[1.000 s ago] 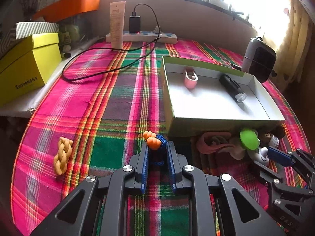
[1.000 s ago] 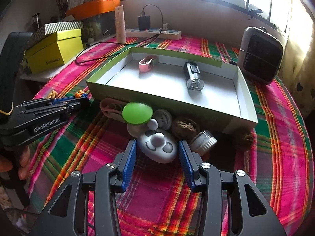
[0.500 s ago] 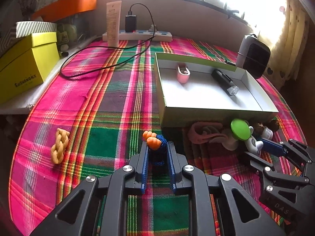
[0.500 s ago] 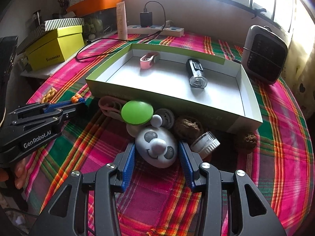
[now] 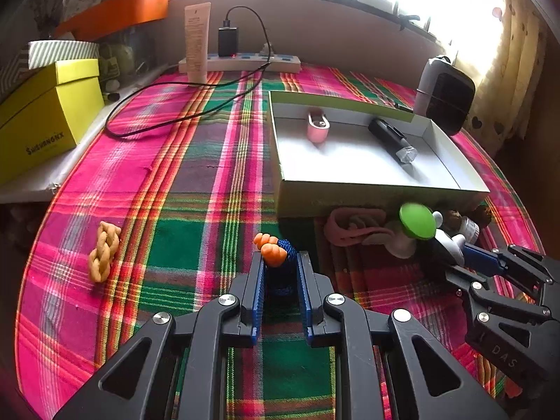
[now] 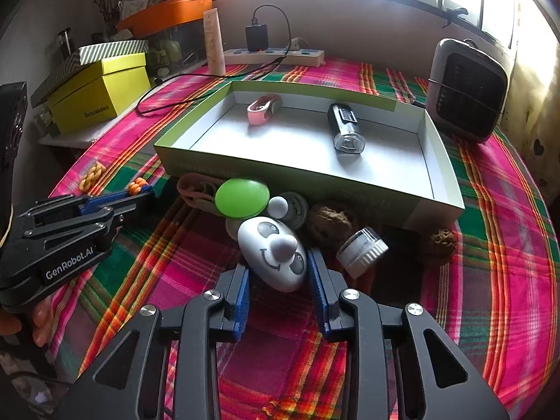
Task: Organize objects
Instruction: 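Grasp the white round face-shaped toy with the right gripper, then carry the orange toy with left gripper while right gripper carries the white toy over the tray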
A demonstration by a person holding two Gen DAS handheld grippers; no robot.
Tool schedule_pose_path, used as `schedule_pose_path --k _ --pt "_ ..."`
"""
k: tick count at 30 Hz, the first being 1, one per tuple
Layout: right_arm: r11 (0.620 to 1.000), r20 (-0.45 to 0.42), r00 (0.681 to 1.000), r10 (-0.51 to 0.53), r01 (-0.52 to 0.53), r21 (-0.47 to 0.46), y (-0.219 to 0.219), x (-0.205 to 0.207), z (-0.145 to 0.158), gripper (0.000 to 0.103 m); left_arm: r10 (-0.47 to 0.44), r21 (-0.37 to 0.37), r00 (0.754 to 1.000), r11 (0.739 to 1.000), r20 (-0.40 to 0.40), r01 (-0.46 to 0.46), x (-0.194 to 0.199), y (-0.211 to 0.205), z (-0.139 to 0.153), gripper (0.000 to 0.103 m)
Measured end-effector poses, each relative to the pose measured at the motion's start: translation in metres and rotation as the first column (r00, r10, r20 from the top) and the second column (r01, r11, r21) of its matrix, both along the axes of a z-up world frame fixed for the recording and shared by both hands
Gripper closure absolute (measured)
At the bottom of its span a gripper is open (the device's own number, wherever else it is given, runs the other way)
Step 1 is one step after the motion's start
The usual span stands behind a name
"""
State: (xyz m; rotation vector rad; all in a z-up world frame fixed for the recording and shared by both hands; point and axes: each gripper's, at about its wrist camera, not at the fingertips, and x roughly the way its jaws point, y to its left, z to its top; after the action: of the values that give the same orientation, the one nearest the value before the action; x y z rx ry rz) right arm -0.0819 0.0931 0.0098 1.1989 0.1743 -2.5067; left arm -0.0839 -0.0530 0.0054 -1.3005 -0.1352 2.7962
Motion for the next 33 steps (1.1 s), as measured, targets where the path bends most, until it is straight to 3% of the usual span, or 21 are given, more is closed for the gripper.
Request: schedule_pose_path --k 19,33 --pt "1.000 -0.009 1.000 0.010 -0.011 -0.027 0.000 0.010 0.003 0.071 -0.029 -0.007 1.000 1.000 0.002 0.029 0.006 0.012 0.000 0.087" --pt "0.998 -0.040 0.999 0.016 -0.019 -0.061 0.003 0.017 0.018 0.071 -0.065 -0.010 0.997 0.998 -0.045 0.065 0.014 0.021 0.021 0.087"
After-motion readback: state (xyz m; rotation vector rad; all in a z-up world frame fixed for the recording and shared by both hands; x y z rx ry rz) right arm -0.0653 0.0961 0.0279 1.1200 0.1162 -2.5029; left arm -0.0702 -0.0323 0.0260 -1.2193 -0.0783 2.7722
